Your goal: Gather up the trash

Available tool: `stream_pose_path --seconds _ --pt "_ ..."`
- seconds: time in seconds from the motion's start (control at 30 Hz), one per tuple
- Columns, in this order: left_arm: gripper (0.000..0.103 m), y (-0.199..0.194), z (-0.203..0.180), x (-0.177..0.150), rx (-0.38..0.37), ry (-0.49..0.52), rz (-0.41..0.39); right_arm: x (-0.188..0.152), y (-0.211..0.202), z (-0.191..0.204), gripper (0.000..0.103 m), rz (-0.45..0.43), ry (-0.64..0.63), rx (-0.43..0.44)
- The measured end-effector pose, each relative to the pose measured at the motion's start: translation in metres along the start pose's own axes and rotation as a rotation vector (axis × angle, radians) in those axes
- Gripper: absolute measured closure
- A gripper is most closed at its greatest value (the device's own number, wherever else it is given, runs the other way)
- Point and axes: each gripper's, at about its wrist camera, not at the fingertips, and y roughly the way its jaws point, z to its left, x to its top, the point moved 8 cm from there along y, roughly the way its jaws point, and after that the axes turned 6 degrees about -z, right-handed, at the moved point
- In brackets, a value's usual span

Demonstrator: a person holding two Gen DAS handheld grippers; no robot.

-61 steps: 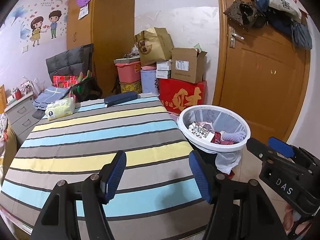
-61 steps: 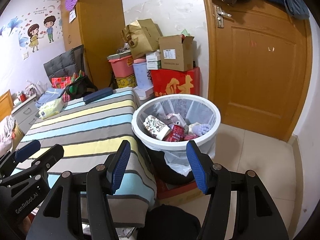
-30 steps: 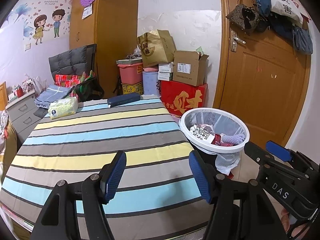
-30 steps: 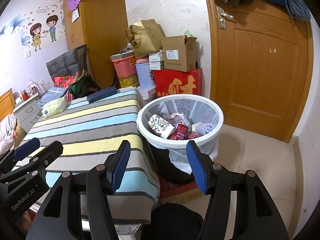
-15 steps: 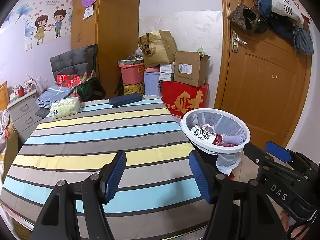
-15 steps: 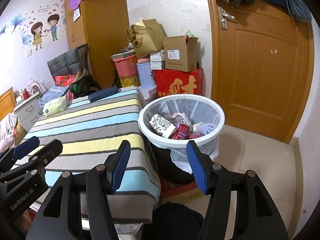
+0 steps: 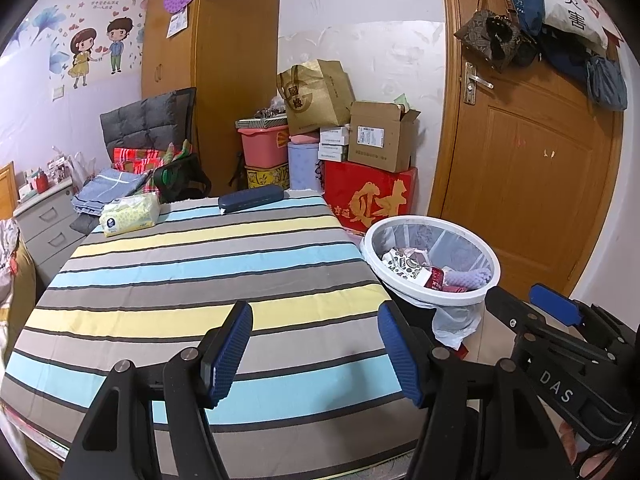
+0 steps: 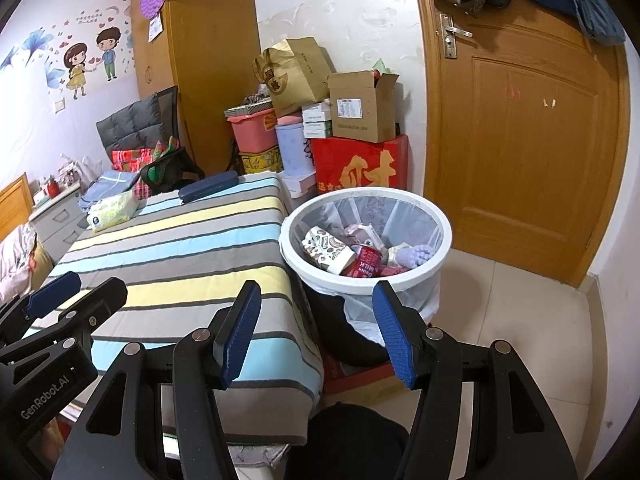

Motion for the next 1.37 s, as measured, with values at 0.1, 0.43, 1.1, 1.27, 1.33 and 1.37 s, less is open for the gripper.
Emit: stream_pose_path --seconds 0.1,0.43,1.1,1.27,1.33,1.37 --pt "0.038 0.0002 -0.0007 -0.0002 -0.001 0.002 0.001 -0.0001 -0.0012 0.0012 0.043 -0.002 0.001 0.002" --pt "0.038 0.0011 0.0004 -0.0009 -0.001 0.001 0.002 -0.0002 -0.0026 0.0011 0.043 -0.006 0.004 0.004" --pt "0.038 0.0027 0.001 -0.0034 -0.007 -0.004 0.003 -0.0017 -0.0028 0.0016 0.043 0.0 0.007 0.007" --pt "0.038 0.0014 -0.0017 -0.0049 -0.009 0.002 0.008 -0.0018 -0.0038 0.0029 0.043 0.002 0.002 0.011" --pt "0.038 0.0009 -0.0021 -0.006 -0.014 0.0 0.011 -0.0018 -0.0043 0.0031 0.043 0.001 0.003 0.011" --pt "0.038 0.0009 -0.0019 -0.0067 -0.014 -0.002 0.013 -0.002 -0.0045 0.0032 0.043 0.002 0.003 0.011"
